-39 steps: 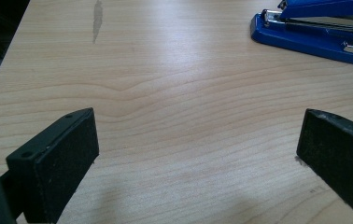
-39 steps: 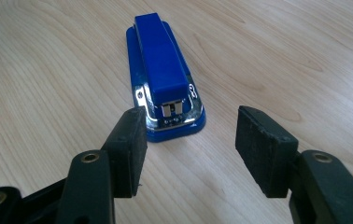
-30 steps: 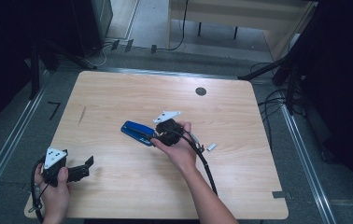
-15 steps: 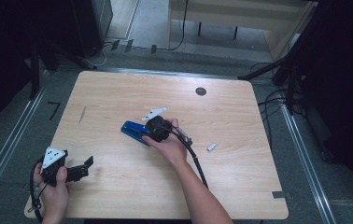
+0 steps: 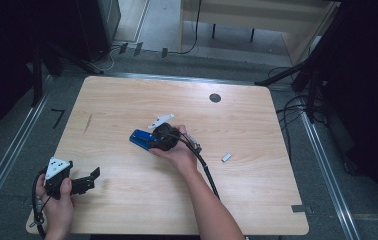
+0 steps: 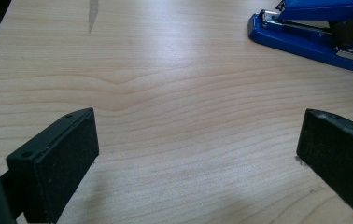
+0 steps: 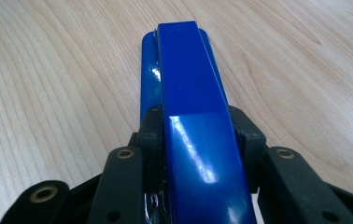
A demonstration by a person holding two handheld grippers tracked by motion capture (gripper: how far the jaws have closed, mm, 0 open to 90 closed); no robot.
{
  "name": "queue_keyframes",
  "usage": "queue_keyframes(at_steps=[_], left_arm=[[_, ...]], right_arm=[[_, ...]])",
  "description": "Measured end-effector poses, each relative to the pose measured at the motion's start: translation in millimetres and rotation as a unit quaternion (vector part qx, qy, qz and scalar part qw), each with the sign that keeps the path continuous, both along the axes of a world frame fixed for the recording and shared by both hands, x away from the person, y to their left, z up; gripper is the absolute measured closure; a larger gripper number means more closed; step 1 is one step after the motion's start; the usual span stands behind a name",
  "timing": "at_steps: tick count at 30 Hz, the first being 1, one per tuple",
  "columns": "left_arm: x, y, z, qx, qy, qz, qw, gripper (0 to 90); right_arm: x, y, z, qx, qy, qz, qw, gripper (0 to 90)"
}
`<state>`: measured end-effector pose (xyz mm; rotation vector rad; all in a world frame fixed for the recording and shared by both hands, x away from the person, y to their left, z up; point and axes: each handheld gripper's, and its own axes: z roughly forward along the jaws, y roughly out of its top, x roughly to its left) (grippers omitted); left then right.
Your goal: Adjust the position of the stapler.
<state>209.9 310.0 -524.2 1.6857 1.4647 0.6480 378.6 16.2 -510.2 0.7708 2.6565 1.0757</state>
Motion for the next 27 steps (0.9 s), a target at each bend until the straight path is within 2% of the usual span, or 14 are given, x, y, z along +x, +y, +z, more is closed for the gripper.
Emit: queue_keyframes(at_steps=[3,6,11,14,18,27], left_arm=[[0.3,0.3,-0.1,-0.003,0.002,0.001,1.0,0.0],[0.2,1.2,-0.2,-0.006,0.001,0.001,1.0,0.0],[0.4,1.3,-0.2,-0.008,0.002,-0.001,1.0,0.0],[0.7,1.7,-0.3,-0.008,0.003,-0.001,1.0,0.0],[0.5,2.3,-0.2,-0.01,0.003,-0.001,0.9999,0.0],[0.7,2.7,-0.3,-0.012,0.004,0.001,0.9999,0.0]], right_arm=[[0.4,3.6,-0.5,0.005,0.006,-0.004,1.0,61.0],[1.4,7.5,0.4,-0.004,0.006,-0.014,0.9999,63.5],[4.2,7.4,1.3,-0.004,0.02,-0.006,0.9998,65.0],[2.1,7.2,1.3,-0.015,0.008,0.012,0.9998,66.8],[0.1,6.3,1.5,-0.015,0.01,0.011,0.9998,67.1],[-15.2,-8.2,0.6,-0.015,0.003,0.023,0.9996,67.2]])
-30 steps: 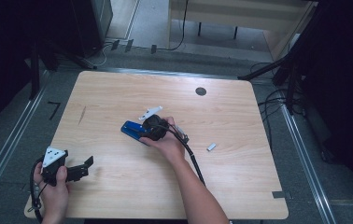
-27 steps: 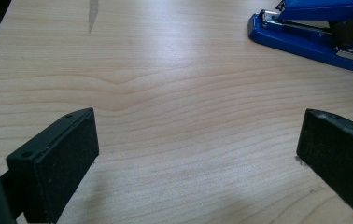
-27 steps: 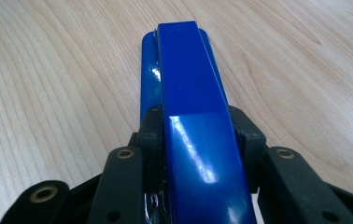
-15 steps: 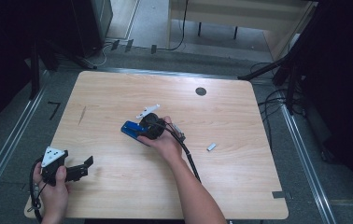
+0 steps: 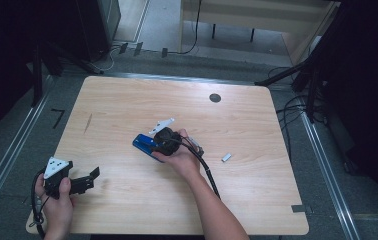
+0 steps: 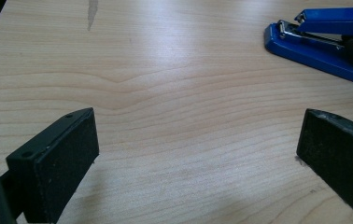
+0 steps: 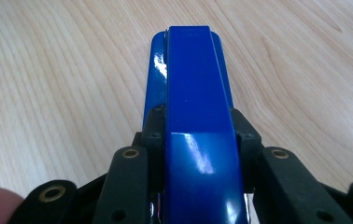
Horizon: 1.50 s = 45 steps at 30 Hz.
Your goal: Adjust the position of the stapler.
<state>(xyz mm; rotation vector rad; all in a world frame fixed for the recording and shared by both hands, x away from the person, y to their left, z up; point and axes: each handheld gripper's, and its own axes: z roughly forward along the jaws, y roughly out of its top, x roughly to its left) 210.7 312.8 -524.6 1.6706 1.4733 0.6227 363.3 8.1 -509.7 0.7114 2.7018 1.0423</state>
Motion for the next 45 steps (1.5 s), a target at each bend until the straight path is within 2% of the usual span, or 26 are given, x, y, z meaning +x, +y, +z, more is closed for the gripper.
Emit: queue_keyframes(at_steps=[15,25,31,35,41,45], left_arm=[[0.0,-0.6,0.1,0.003,0.0,0.001,1.0,0.0],[-0.1,-1.1,0.1,0.005,-0.001,0.0,1.0,0.0],[-0.3,-1.7,0.2,0.006,0.0,0.001,1.0,0.0],[-1.0,-4.7,0.5,0.021,-0.003,-0.004,0.9998,0.0],[-1.6,-6.0,0.5,0.024,-0.007,-0.005,0.9997,0.0],[-3.0,-9.3,0.9,0.041,-0.014,-0.009,0.999,0.0]], right_arm=[[-23.9,-26.7,-0.8,0.002,-0.009,0.012,0.9999,67.3],[-45.9,-41.8,-1.5,0.001,-0.02,0.023,0.9995,67.3],[-57.9,-49.9,-1.8,0.005,-0.018,0.029,0.9994,67.3],[-66.1,-55.0,-3.3,0.012,-0.017,0.032,0.9993,67.3],[-73.7,-60.1,-4.1,0.015,-0.015,0.033,0.9992,67.3],[-80.9,-64.5,-3.3,0.008,-0.018,0.036,0.9992,67.2]])
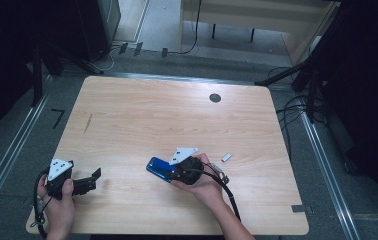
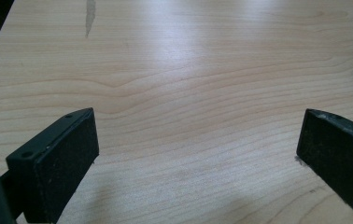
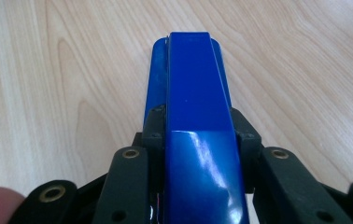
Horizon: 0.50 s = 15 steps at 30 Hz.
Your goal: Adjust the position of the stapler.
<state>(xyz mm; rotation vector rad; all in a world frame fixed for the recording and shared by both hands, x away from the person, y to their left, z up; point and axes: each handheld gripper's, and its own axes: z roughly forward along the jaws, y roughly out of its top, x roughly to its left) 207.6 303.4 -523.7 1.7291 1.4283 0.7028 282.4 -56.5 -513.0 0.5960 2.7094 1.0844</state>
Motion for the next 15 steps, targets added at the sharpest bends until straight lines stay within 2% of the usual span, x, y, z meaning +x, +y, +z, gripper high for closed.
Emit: queue_keyframes(at_steps=[1,3,9,13,15], left_arm=[[-2.1,-4.0,0.2,0.016,-0.01,-0.003,0.9998,0.0],[-3.0,-6.6,0.1,0.026,-0.014,-0.007,0.9995,0.0],[-5.2,-11.0,-0.1,0.04,-0.012,-0.017,0.999,0.0],[-7.5,-15.2,2.0,0.032,-0.014,-0.023,0.9991,0.0],[-9.6,-19.8,3.4,0.038,-0.018,-0.032,0.9986,0.0]], right_arm=[[-2.8,-2.1,0.7,-0.003,0.0,0.002,1.0,67.3],[-4.8,-4.4,0.7,-0.003,0.0,0.007,1.0,67.3],[-13.9,-13.7,-0.6,-0.001,0.002,0.013,0.9999,67.2],[-22.0,-21.0,-0.9,-0.001,0.001,0.013,0.9999,67.2],[-24.8,-24.9,-1.8,0.002,0.004,0.014,0.9999,67.2]])
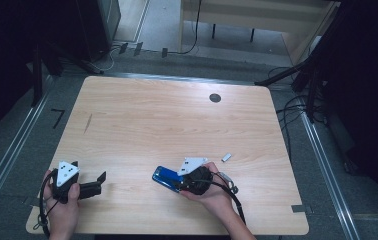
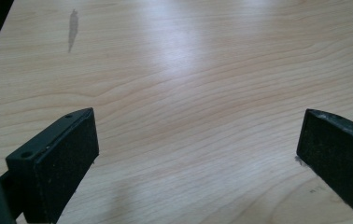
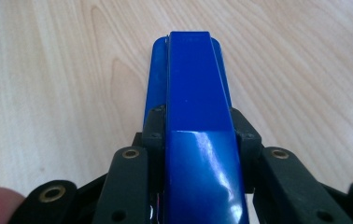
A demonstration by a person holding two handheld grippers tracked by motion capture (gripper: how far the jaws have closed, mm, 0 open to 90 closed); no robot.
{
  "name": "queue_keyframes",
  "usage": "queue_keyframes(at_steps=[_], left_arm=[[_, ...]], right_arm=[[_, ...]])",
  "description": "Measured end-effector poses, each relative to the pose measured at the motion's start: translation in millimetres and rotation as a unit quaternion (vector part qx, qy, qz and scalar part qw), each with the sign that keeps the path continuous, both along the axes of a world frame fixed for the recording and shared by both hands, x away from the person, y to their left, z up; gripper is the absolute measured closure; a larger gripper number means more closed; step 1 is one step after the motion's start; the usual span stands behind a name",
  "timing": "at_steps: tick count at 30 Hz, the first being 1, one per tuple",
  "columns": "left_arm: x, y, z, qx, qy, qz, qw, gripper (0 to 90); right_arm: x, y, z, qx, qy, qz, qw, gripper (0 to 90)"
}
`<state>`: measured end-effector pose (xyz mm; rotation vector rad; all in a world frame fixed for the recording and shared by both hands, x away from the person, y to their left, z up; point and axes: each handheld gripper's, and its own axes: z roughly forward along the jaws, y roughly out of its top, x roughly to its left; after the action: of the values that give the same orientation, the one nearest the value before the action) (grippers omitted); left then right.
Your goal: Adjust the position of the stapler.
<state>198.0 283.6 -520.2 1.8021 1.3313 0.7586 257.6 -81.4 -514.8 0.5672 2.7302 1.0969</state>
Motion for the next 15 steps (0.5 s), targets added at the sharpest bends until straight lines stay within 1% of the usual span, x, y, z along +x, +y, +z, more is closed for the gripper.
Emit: queue_keyframes(at_steps=[1,2,3,4,6,7,8,9,10,11,13,14,15], left_arm=[[0.0,0.0,0.0,0.0,0.0,0.0,1.0,0.0],[-2.4,-5.8,0.6,0.011,-0.003,-0.009,0.9999,0.0],[-2.4,-5.8,0.6,0.011,-0.003,-0.009,0.9999,0.0],[-5.0,-11.5,1.3,0.011,-0.003,-0.022,0.9997,0.0],[-6.7,-15.8,2.2,0.005,-0.002,-0.03,0.9995,0.0],[-7.7,-19.3,3.0,-0.003,-0.001,-0.035,0.9994,0.0],[-8.3,-21.8,3.3,-0.006,0.0,-0.037,0.9993,0.0],[-8.6,-25.0,3.8,-0.011,0.001,-0.042,0.9991,0.0],[-9.0,-28.7,4.4,-0.014,0.004,-0.045,0.9989,0.0],[-9.4,-32.9,4.8,-0.021,0.007,-0.05,0.9985,0.0],[-10.8,-42.2,5.5,-0.034,0.012,-0.063,0.9974,0.0],[-11.6,-48.0,5.7,-0.034,0.012,-0.068,0.997,0.0],[-12.4,-54.2,5.8,-0.029,0.01,-0.073,0.9968,0.0]], right_arm=[[-1.7,-1.3,-0.5,0.002,0.003,-0.001,1.0,67.2],[-3.1,-2.3,-1.1,0.003,0.003,-0.001,1.0,67.2],[-4.2,-3.0,-1.3,0.001,0.002,-0.001,1.0,67.1],[-5.1,-3.1,-1.6,0.001,0.0,-0.003,1.0,67.0],[-4.7,-3.2,-1.6,0.003,0.004,-0.004,1.0,66.8],[-4.4,-3.5,-1.4,0.005,0.007,-0.007,0.9999,66.1],[-4.4,-4.4,-1.0,0.013,0.01,-0.011,0.9998,60.4],[-4.4,-5.8,0.1,0.025,0.014,-0.012,0.9995,52.4],[-4.4,-8.1,2.2,0.045,0.021,-0.018,0.9986,46.4],[-5.1,-11.1,4.8,0.059,0.025,-0.027,0.9976,43.6],[-7.7,-18.0,10.1,0.076,0.021,-0.044,0.9959,41.5],[-9.8,-21.8,12.3,0.085,0.022,-0.052,0.9948,41.0],[-12.1,-26.0,13.8,0.092,0.02,-0.057,0.994,41.0]])
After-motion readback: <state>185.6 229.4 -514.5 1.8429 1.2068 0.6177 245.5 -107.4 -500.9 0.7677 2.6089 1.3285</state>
